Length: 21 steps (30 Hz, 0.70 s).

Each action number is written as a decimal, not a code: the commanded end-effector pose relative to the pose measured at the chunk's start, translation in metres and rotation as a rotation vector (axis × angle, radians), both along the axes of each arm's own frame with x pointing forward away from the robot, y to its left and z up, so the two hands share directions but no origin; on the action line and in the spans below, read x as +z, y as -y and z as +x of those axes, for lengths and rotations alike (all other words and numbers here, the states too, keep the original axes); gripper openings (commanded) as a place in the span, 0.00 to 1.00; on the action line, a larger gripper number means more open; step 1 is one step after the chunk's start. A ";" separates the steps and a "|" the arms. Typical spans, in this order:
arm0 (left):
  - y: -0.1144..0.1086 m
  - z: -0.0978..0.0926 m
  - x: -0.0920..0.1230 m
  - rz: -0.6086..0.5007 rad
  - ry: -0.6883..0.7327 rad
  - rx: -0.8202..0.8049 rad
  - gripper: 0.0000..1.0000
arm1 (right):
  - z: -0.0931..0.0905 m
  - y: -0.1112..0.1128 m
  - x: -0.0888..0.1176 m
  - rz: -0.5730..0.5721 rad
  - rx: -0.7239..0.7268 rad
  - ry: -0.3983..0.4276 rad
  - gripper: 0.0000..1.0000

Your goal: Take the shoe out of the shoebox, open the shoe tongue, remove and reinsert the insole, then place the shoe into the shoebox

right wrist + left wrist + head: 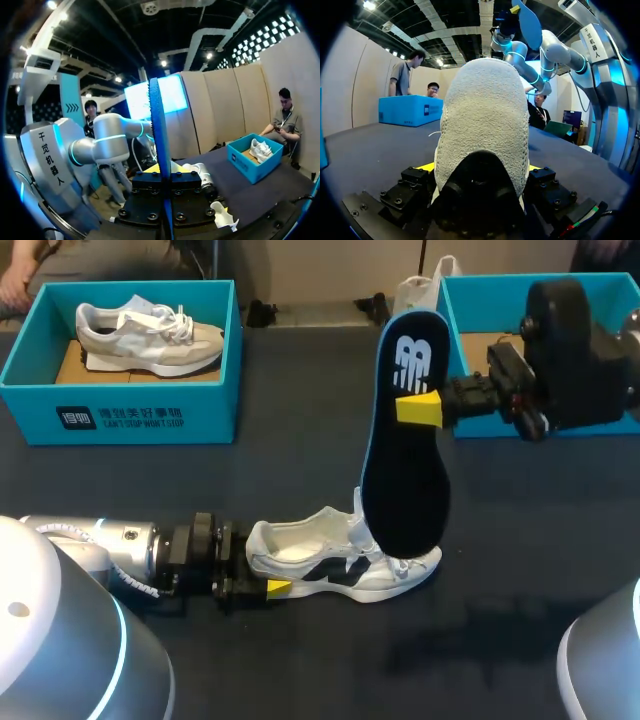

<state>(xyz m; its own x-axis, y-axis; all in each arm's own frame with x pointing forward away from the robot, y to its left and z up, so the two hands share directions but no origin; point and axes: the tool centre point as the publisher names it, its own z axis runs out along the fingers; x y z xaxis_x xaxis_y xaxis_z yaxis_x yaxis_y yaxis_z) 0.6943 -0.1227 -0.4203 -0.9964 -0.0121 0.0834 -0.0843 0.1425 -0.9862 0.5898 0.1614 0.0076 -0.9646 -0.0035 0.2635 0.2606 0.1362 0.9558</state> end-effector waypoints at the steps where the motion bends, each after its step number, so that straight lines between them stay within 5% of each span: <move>1: 0.001 -0.001 0.000 0.001 0.000 0.002 0.00 | -0.009 0.001 -0.004 0.002 -0.003 -0.032 0.00; 21: 0.001 -0.001 0.000 0.001 0.000 0.002 0.00 | -0.003 0.003 -0.017 0.013 0.014 -0.162 0.00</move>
<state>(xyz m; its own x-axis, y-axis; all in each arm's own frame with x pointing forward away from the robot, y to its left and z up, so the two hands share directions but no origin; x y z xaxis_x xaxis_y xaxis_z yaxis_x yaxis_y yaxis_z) 0.6943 -0.1227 -0.4203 -0.9964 -0.0121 0.0834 -0.0842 0.1424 -0.9862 0.5817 0.1557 -0.0100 -0.9117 -0.0186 0.4105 0.4054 0.1230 0.9058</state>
